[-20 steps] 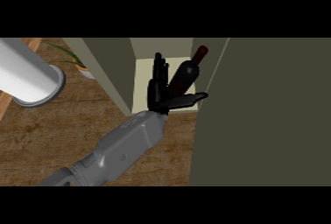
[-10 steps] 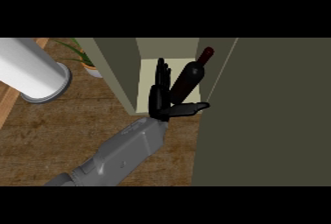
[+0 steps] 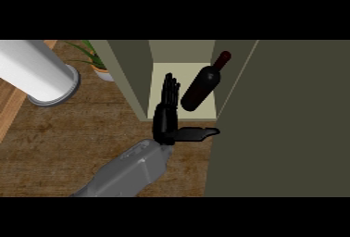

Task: Pick up the wine, place it into the cabinet and close the cabinet

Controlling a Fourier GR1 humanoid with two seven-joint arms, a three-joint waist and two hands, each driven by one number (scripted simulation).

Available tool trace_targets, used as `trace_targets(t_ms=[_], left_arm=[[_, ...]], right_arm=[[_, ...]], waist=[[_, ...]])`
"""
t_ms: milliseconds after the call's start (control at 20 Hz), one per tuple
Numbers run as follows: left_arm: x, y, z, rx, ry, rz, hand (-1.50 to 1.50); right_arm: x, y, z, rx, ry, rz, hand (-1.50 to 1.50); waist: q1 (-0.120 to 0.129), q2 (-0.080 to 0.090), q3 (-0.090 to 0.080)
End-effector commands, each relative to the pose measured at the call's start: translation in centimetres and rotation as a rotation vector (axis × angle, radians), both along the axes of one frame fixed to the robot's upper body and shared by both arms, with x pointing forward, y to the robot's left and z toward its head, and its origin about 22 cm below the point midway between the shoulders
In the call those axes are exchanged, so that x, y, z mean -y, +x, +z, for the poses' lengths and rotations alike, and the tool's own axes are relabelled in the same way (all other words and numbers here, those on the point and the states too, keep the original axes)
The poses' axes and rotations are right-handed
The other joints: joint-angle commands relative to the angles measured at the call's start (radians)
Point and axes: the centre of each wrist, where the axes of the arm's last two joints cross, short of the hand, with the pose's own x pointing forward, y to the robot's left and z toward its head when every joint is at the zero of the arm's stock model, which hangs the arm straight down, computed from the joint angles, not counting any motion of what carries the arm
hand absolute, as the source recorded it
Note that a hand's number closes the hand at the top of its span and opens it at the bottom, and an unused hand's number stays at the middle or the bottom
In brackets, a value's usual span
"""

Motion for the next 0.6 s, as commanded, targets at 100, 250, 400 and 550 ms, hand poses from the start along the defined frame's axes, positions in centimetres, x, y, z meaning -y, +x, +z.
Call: trace_targets(t_ms=[100, 250, 400, 550], left_arm=[[-0.9, -4.0, 0.3, 0.041, 0.022, -0.108, -1.50], [-4.1, -3.2, 0.2, 0.055, 0.015, -0.125, -1.50], [-6.2, -5.5, 3.3, 0.057, 0.018, -0.152, -1.50], [-6.9, -7.2, 4.1, 0.068, 0.027, -0.170, -1.50]], right_arm=[[0.9, -0.3, -0.4, 0.003, -0.012, -0.017, -1.50], [1.1, 0.5, 0.1, 0.019, -0.012, -0.023, -1.50], [1.5, 0.4, -1.0, 0.018, -0.020, -0.049, -1.50], [1.9, 0.1, -1.3, 0.013, -0.030, 0.004, -1.50]], waist=[[0.006, -0.003, 0.000], [0.002, 0.001, 0.000], [0.014, -0.003, 0.001], [0.009, -0.002, 0.001]])
